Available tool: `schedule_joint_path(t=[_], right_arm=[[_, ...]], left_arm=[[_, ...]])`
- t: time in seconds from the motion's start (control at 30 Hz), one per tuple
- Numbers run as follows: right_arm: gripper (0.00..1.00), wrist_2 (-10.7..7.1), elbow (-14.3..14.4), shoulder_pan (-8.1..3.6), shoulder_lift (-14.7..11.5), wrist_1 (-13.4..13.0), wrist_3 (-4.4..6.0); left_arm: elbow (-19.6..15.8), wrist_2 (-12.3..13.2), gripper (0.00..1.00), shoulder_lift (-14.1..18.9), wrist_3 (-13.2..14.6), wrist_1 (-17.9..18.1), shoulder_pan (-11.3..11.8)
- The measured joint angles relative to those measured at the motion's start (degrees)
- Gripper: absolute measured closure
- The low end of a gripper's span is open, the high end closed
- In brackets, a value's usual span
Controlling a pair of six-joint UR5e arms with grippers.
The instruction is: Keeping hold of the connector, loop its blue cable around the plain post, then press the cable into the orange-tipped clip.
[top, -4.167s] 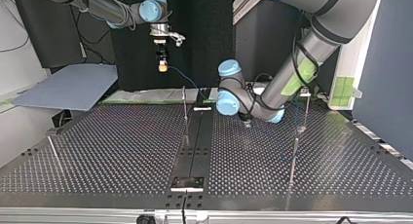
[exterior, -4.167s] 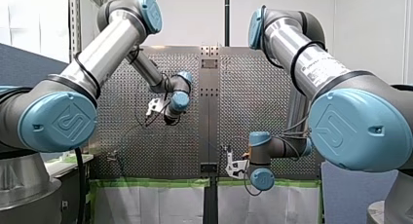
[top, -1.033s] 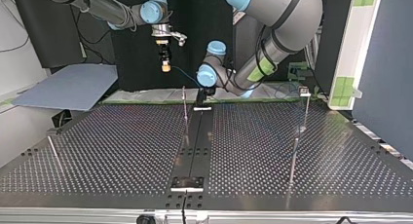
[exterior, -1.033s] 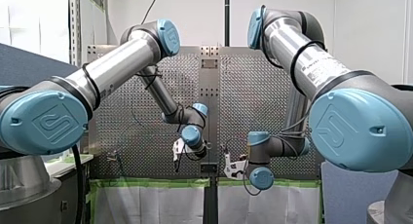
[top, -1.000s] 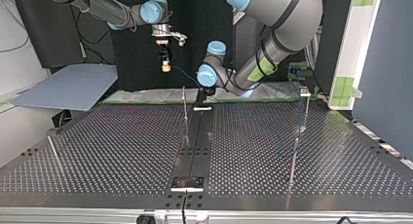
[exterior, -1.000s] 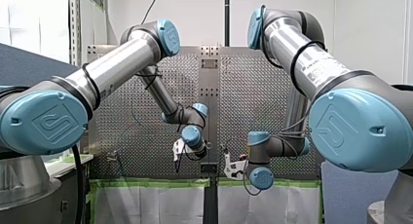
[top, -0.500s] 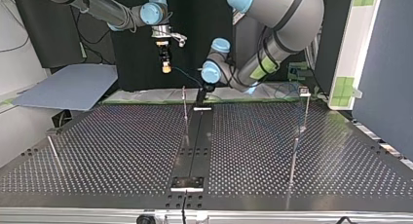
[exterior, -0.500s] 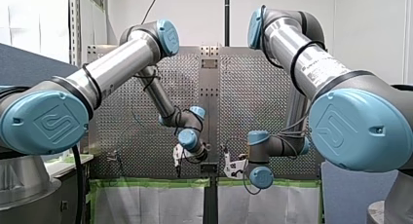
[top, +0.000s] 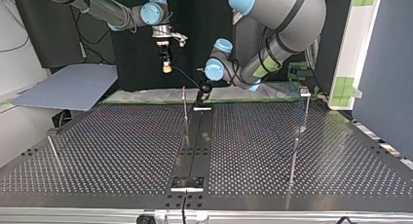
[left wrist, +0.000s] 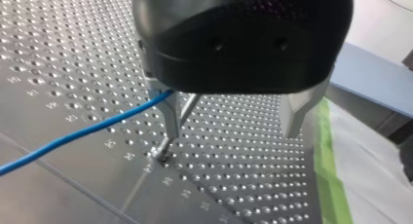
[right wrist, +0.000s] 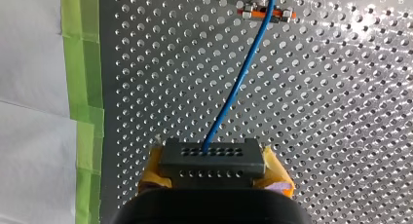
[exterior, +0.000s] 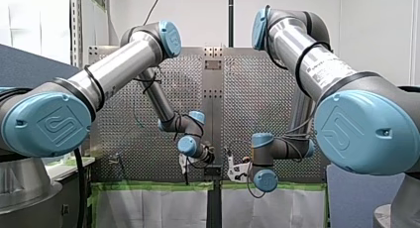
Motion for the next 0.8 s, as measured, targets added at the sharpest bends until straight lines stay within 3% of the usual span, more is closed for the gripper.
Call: schedule_joint_path(t=[0.03,0.1,0.13,0.17,0.2,0.27,0.3,0.53,0.63,0.7,0.73,0.77,0.8], right_arm=[[1.00,-0.01,0.00,0.02,0.00,0.01,-0.01],[1.00,-0.01,0.01,0.03,0.00,0.01,-0.03],[1.00,-0.01,0.00,0.04,0.00,0.01,-0.03],[1.00,0.00,0.01,0.04,0.01,0.01,-0.05],[1.00,0.00,0.01,0.04,0.01,0.01,-0.07],[1.00,0.01,0.01,0.05,0.01,0.01,-0.12],[1.00,0.00,0.01,0.05,0.00,0.01,-0.14],[1.00,0.03,-0.01,0.05,-0.01,0.02,-0.17],[1.00,0.03,-0.01,0.05,-0.01,0.02,-0.18],[1.00,0.03,-0.03,0.05,-0.01,0.00,-0.18],[1.00,0.03,-0.03,0.06,-0.01,-0.02,-0.18],[1.00,0.03,-0.02,0.06,-0.01,-0.03,-0.18],[1.00,0.03,-0.02,0.05,-0.01,-0.04,-0.18]], left_arm=[[0.00,0.02,0.00,0.00,0.03,0.51,0.03],[-0.01,0.03,0.19,0.00,0.09,0.97,0.06],[-0.01,0.05,0.19,0.00,0.23,1.16,0.09],[-0.02,0.07,0.30,0.00,0.43,1.25,0.11],[-0.02,0.08,0.34,0.01,0.70,1.32,0.13],[-0.02,0.04,0.34,0.01,1.51,1.40,0.15],[-0.03,-0.01,0.39,0.00,1.91,1.42,0.15],[-0.06,-1.12,0.47,0.00,5.34,0.28,0.16],[-0.07,-1.96,0.56,-0.03,6.79,-0.25,0.07],[-0.07,-1.90,0.76,-0.01,7.67,-0.52,-0.03],[-0.07,-1.71,0.76,-0.01,8.17,-0.68,-0.09],[-0.07,-1.59,0.91,-0.01,8.50,-0.77,-0.14],[-0.07,-1.49,1.00,-0.02,8.81,-0.85,-0.18]])
